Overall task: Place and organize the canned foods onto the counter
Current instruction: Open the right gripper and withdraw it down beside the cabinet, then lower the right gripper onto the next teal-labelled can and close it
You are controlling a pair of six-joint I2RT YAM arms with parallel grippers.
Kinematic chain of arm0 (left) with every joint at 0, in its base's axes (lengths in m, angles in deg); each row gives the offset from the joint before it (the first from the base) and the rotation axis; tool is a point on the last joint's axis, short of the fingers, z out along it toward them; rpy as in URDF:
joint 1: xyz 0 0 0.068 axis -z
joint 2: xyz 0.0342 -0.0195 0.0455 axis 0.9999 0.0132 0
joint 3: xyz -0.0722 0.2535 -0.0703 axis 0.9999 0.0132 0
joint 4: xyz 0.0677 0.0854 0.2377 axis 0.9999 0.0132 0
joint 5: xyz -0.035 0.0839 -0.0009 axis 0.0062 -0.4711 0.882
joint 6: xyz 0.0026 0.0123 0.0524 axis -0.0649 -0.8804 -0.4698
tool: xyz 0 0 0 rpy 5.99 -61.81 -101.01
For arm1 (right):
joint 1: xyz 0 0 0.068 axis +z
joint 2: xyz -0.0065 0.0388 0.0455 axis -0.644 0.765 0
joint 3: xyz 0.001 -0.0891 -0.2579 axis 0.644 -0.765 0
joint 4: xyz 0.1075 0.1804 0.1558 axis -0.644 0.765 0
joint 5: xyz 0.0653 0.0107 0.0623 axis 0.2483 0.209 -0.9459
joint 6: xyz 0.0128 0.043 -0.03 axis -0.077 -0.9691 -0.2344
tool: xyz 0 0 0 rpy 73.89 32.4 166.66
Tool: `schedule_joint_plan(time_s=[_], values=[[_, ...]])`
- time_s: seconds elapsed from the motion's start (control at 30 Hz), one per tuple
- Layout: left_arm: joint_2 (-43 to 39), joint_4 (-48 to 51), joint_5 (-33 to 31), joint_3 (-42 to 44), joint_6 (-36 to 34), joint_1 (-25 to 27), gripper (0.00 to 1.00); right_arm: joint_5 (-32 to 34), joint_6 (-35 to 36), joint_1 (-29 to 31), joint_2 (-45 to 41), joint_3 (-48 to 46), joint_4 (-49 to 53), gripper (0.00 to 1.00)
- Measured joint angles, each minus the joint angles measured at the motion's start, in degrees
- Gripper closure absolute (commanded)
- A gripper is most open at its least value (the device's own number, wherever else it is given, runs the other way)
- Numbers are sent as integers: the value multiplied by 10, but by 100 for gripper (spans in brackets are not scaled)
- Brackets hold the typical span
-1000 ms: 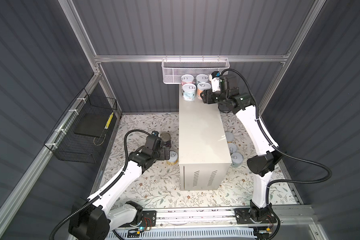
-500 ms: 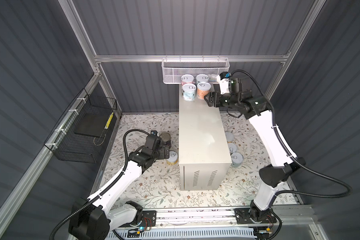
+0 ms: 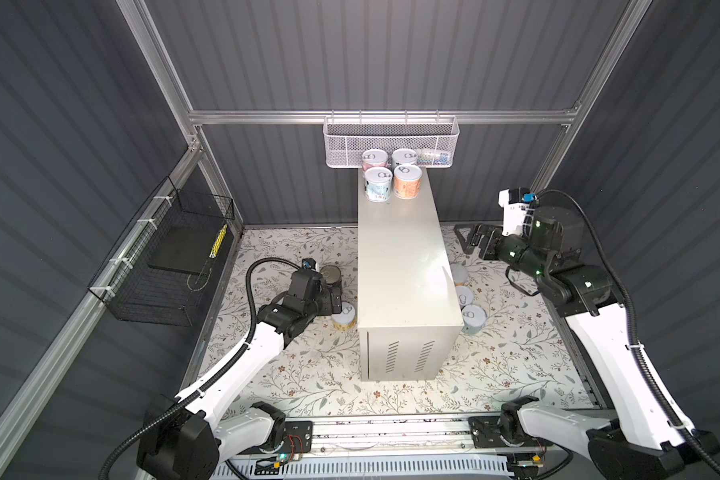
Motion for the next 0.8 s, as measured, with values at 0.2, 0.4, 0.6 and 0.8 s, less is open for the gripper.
schedule_joint_plan(time_s=[0.2,0.4,0.6,0.8], values=[[-14,15,2,0,2,0,1,96,-31,-1,-120,-174,10,1],[-39,19,11,12,25,0,1,134,-90,-1,-168,-323,4,1],[-38,18,30,37,35,0,1,163,-127,-1,-133,-377,17,1],[-35,12,43,43,37,0,0,192,-132,-1,-80,-379,19,1]])
